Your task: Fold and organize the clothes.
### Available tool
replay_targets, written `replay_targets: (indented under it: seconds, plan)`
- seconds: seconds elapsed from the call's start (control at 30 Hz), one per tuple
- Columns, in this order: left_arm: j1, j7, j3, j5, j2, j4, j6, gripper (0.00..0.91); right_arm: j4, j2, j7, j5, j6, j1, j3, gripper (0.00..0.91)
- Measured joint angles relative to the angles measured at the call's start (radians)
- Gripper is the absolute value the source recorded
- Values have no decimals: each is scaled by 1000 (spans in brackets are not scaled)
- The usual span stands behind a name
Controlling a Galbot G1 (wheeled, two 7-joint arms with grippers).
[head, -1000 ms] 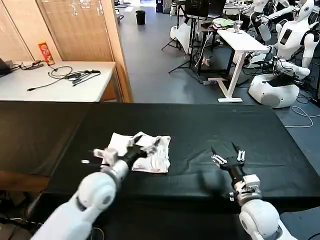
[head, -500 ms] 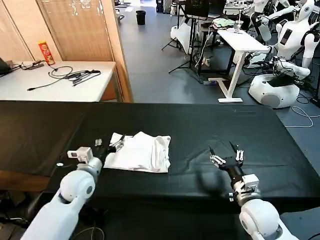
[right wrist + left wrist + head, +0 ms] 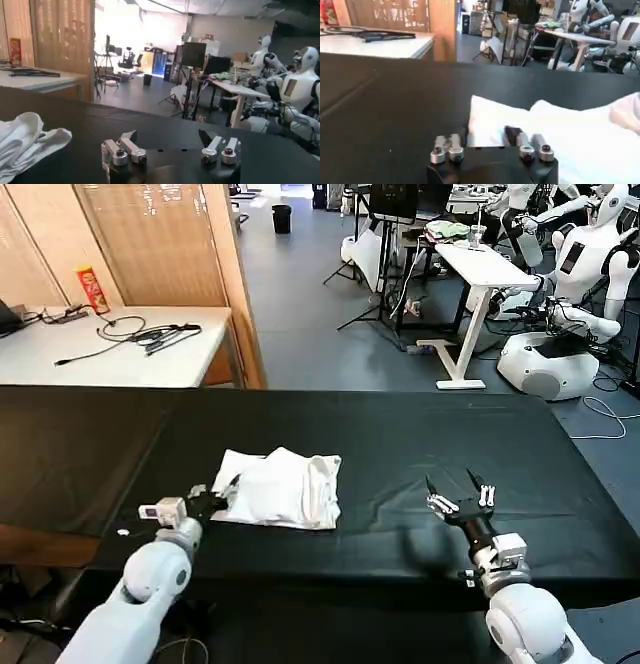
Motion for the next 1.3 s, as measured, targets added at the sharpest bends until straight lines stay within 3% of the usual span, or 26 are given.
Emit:
replay_targets:
  seconds: [0.43,0.77,0.93,1.1,1.3]
  plan:
    - [-36,40,-20,-16,35,50,-29,0,30,4,9,3,-4,5,-6,878]
    - [-83,91,-132,-68,231,222,-60,0,41,9,9,19,2,9,-7,878]
    - [-100,86,-186,-106,336,246,-41,0,45,9,9,29,5,11,-4,878]
    - [-125,27,-185,-139,372,168,24,0,45,14,7,28,12,-3,1,878]
    - [-167,-80,-120,-168,337,-82,133,0,46,13,4,8,17,-30,9,878]
